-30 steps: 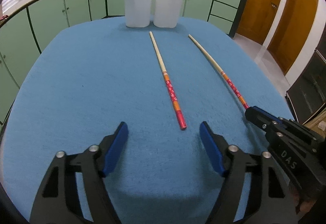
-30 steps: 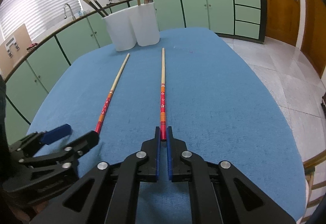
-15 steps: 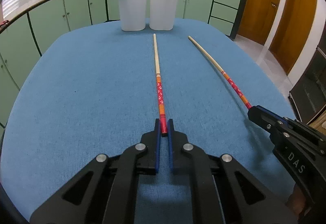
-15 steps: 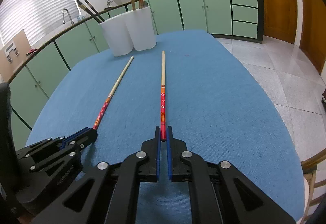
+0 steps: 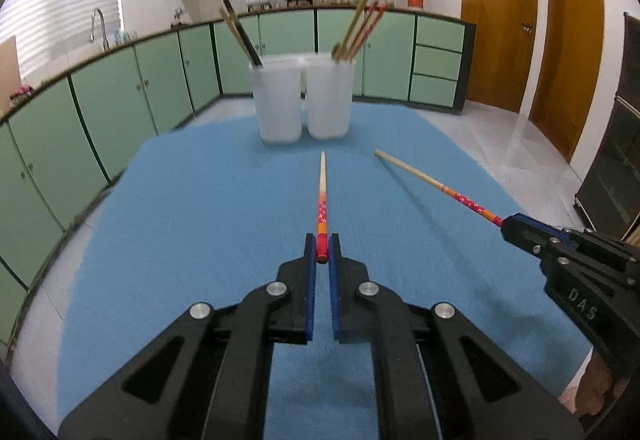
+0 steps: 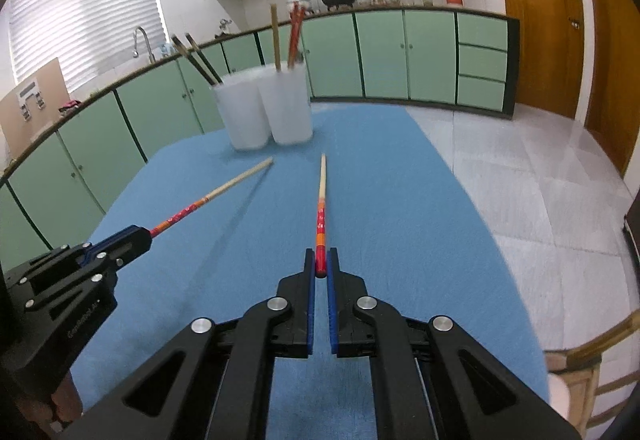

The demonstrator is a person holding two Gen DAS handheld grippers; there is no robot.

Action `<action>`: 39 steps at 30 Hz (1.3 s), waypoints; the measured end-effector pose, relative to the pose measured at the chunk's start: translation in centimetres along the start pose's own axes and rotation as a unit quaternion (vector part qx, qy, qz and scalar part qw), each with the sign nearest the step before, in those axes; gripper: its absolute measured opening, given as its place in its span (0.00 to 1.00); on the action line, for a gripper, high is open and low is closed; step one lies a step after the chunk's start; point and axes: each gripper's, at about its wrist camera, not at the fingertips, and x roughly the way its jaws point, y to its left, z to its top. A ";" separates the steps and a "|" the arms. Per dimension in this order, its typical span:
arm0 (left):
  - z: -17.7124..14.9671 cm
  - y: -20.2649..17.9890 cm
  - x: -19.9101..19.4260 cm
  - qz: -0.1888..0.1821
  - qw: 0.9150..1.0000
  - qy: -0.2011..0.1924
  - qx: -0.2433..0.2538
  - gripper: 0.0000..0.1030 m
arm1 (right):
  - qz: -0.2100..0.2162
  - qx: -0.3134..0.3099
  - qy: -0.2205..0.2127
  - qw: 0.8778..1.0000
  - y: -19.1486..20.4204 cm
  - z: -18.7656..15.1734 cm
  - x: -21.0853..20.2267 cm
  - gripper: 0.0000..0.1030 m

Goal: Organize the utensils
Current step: 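Carry both red chopsticks up to the white holder and open both tools to drop them in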

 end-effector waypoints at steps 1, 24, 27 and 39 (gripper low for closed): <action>0.4 0.0 -0.3 0.003 1.000 -0.004 0.003 0.05 | 0.000 -0.003 -0.007 1.000 0.1 0.5 -0.5 0.05; 10.3 2.9 -4.5 -0.045 0.994 -0.092 -0.033 0.05 | 0.031 -0.024 -0.074 0.996 0.5 10.8 -3.9 0.05; 11.1 3.4 -4.4 -0.052 0.994 -0.093 -0.040 0.05 | 0.039 -0.030 -0.078 0.996 0.9 11.8 -4.2 0.05; 14.2 4.7 -5.5 -0.060 0.989 -0.125 -0.047 0.05 | 0.066 -0.069 -0.090 0.991 3.5 15.4 -4.0 0.05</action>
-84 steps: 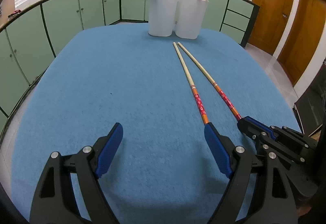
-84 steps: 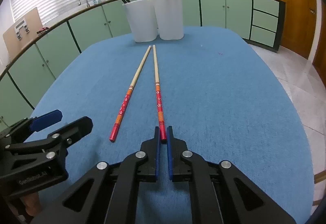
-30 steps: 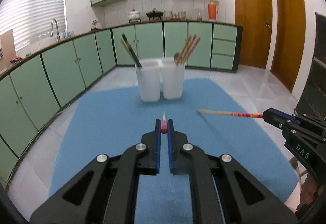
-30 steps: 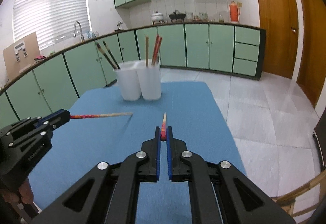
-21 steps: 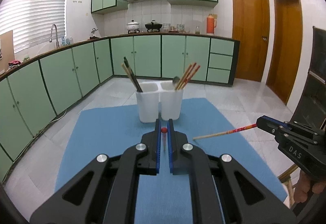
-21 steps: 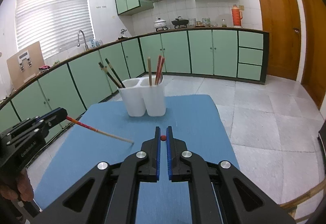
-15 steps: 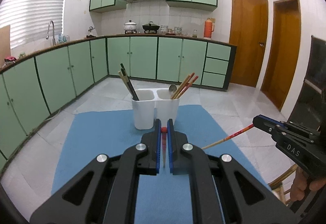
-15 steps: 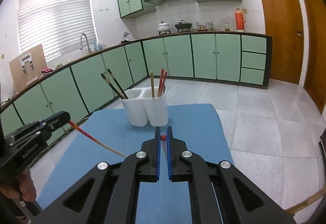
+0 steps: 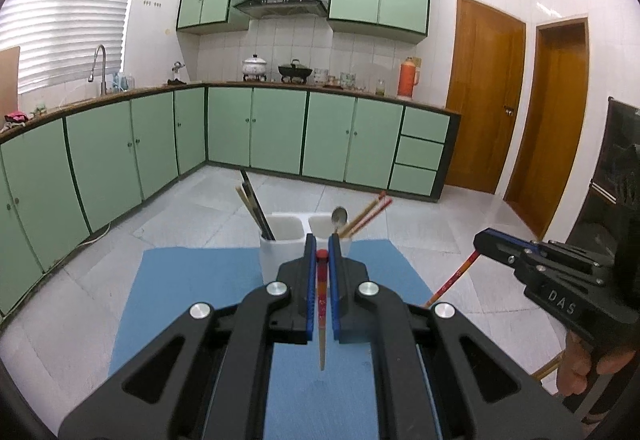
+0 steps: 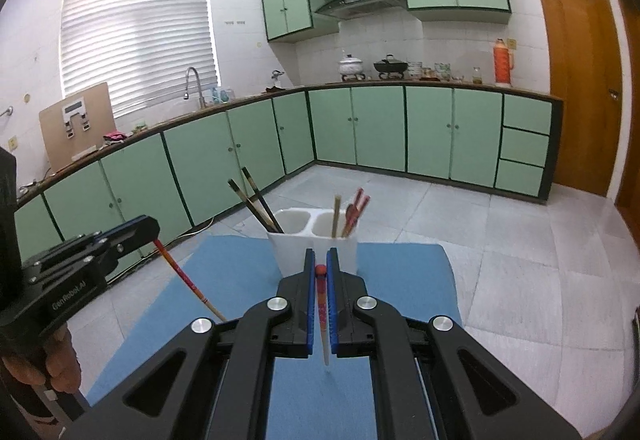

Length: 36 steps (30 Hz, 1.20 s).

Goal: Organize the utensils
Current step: 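Carry both red chopsticks up to the white holder and open both tools to drop them in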

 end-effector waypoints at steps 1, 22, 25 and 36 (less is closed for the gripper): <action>0.4 0.1 0.0 0.000 1.000 -0.004 0.000 0.05 | 0.001 -0.002 -0.001 1.000 0.1 0.2 0.1 0.05; 9.3 0.5 2.0 0.019 0.995 -0.100 0.004 0.05 | 0.026 -0.023 -0.082 0.996 1.4 10.7 1.7 0.05; 10.8 0.5 3.2 0.023 0.994 -0.111 0.003 0.05 | 0.022 -0.017 -0.092 0.995 1.1 12.2 2.6 0.05; 12.2 0.6 10.0 0.041 0.992 -0.123 -0.003 0.05 | -0.007 -0.007 -0.078 0.997 0.0 13.3 8.7 0.05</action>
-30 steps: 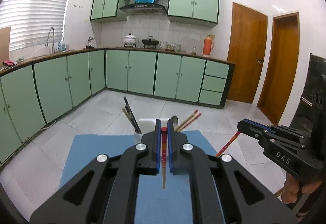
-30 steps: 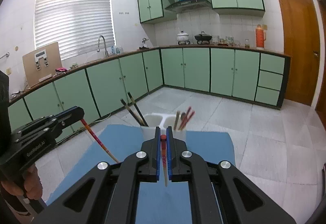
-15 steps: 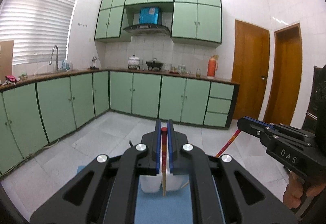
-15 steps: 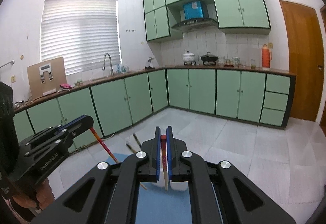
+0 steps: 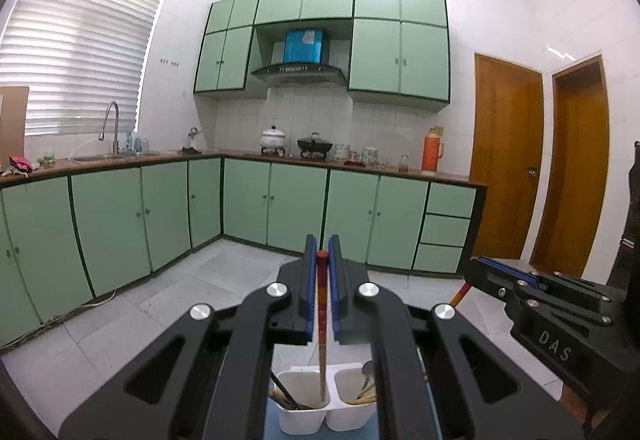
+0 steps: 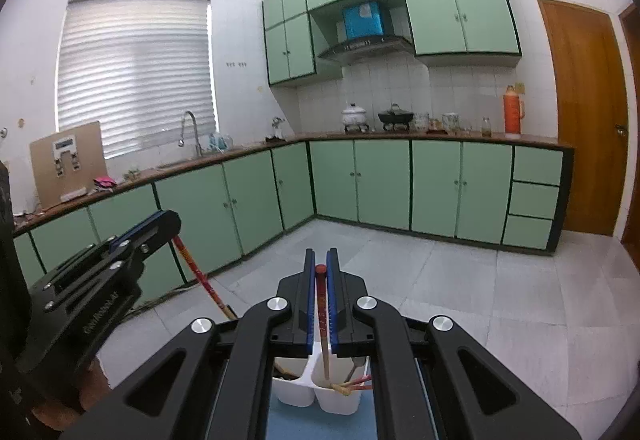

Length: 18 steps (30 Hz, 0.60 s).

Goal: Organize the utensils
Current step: 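Carry both red chopsticks up to the white holder and open both tools to drop them in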

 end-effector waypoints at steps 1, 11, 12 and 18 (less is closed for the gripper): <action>-0.5 0.0 0.6 0.003 1.000 0.003 0.002 0.05 | -0.005 -0.002 0.005 1.000 0.0 -0.4 0.8 0.05; -3.9 0.7 4.4 0.015 0.999 0.050 0.005 0.05 | -0.012 -0.001 0.031 0.999 0.0 -3.0 4.4 0.05; -4.2 0.9 4.7 0.015 0.998 0.055 0.005 0.05 | -0.011 -0.001 0.033 0.999 -0.1 -3.2 4.6 0.05; -5.7 1.6 5.9 0.024 0.996 0.081 0.006 0.05 | -0.010 0.002 0.045 0.999 -0.2 -4.3 5.8 0.05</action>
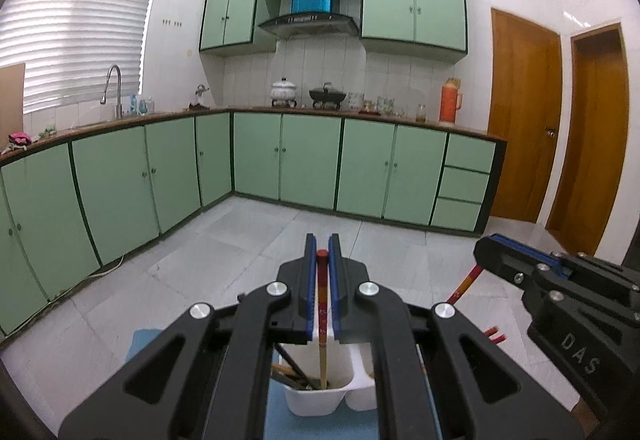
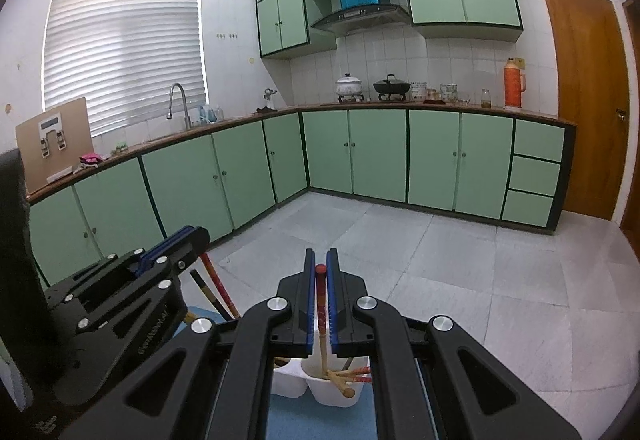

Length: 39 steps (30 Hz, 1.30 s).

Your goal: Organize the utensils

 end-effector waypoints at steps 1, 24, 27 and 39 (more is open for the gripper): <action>-0.3 0.1 0.2 0.003 1.000 0.005 0.000 0.05 | 0.000 0.000 0.002 1.000 0.0 -0.2 0.2 0.05; -1.8 2.7 0.1 0.008 0.999 0.041 -0.014 0.68 | -0.025 0.020 -0.004 0.999 -1.8 -2.0 -2.0 0.59; -1.8 2.7 -1.5 0.011 0.999 0.030 -0.014 0.79 | -0.034 0.028 -0.018 0.999 -2.3 -2.0 -3.8 0.67; -3.3 3.4 -8.5 0.025 0.999 0.019 -0.020 0.94 | -0.043 0.063 -0.034 0.997 -3.9 -4.9 -10.3 0.87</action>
